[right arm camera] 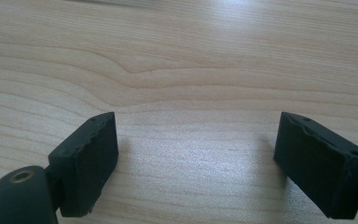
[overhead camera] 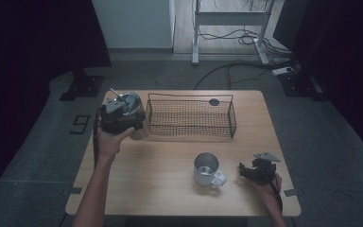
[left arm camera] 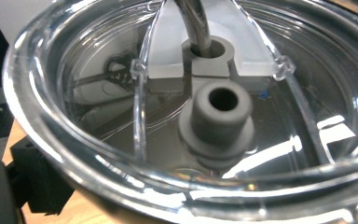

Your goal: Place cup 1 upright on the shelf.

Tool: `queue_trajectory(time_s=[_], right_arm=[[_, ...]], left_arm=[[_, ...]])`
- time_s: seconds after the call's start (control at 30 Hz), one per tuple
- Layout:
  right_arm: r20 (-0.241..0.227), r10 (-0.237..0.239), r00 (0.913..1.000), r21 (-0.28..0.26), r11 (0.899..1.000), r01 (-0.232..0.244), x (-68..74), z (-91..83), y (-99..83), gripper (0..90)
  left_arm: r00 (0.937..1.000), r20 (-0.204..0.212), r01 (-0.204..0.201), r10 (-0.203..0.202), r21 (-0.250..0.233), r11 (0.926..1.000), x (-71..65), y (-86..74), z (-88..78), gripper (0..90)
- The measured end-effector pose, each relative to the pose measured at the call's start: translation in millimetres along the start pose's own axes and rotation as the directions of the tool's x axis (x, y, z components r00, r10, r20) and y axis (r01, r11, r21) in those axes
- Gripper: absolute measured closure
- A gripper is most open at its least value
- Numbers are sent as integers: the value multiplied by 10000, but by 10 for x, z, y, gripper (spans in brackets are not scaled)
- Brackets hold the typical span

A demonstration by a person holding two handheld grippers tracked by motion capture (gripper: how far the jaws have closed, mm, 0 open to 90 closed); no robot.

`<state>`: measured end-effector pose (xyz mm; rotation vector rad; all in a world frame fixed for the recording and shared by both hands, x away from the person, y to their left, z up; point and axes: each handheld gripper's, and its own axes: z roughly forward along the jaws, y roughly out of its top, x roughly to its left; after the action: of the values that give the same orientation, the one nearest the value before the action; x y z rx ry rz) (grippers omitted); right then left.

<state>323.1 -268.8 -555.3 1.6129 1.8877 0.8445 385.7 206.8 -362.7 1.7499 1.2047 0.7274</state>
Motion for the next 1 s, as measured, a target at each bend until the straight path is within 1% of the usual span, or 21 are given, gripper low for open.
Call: queue_trajectory(time_s=[0.2, 0.47, 0.7, 1.0], right_arm=[[-9, 14, 10000, -18, 10000, -14, 0, 1, 0, 132], [7, 7, 10000, -29, 10000, -7, 2, 3, -1, 132], [5, 16, 10000, -29, 10000, -16, 2, 3, -1, 132], [-3, 21, 10000, -34, 10000, -21, 1, 2, -1, 133]], left_arm=[[9999, -29, -109, 109, -24, 9999, -44, 73, 20, 40], [9999, -74, -124, 125, 76, 9999, -78, 92, 92, 40], [9999, -73, -84, 85, 123, 9999, -114, 121, 200, 40], [9999, 102, -61, 60, 107, 9999, -155, 144, 344, 40]])
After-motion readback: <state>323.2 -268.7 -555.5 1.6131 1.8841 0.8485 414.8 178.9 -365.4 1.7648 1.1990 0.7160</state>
